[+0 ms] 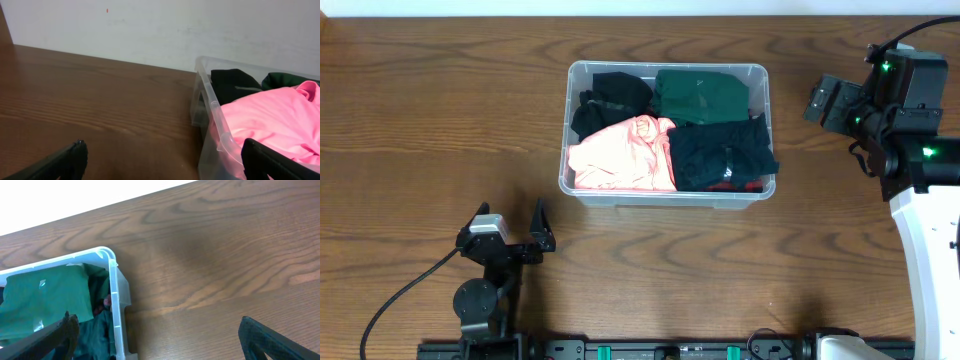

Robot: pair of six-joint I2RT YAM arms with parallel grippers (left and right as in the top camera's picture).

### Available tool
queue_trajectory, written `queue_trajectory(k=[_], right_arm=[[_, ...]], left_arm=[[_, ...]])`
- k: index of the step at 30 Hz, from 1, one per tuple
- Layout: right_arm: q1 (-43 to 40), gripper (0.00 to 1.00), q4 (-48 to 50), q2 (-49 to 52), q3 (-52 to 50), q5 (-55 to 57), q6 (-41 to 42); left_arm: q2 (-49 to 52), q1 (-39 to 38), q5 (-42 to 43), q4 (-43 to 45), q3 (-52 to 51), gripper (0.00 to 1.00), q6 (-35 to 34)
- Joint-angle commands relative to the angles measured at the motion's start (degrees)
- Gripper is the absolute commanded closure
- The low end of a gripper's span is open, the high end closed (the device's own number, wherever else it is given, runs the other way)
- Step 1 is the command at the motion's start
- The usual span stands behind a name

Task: Pack container

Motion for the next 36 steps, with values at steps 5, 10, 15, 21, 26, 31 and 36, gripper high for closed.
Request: queue_trajectory(k=[5,10,15,21,26,31,36], right_arm=[[-0.07,0.01,0.9,-2.69,-0.26,3.8,-2.21],[0.66,0.01,14.71,-12.63,-10.78,-2.54,-3.21],[1.36,0.01,39.08,-26.71,-31.58,-7.91,-3.91],[3.06,0.01,54.55,-43.06,-52.85,-7.21,-3.74],[4.85,0.01,53.86,-53.29,-62.51,-3.45,-3.76],[5.6,0.01,53.2,-62.73,-70.58,-2.62,-3.78],[5.6,0.01,50.9,-68.11,-75.19,-2.64,-3.76]], left_arm=[[-0.35,-0.17,0.37,-1.88,-0.98,0.02,0.94],[-0.35,-0.17,0.37,-1.88,-0.98,0.02,0.94],[-0.35,-0.17,0.37,-1.88,-0.98,0.02,0.94],[-0.35,-0.17,0.37,-1.88,-0.98,0.02,0.96],[-0.35,-0.17,0.39,-1.88,-0.98,0.02,0.94],[-0.35,-0.17,0.37,-1.88,-0.98,0.02,0.96],[-0.35,-0.17,0.39,-1.88,-0.98,0.02,0.94]])
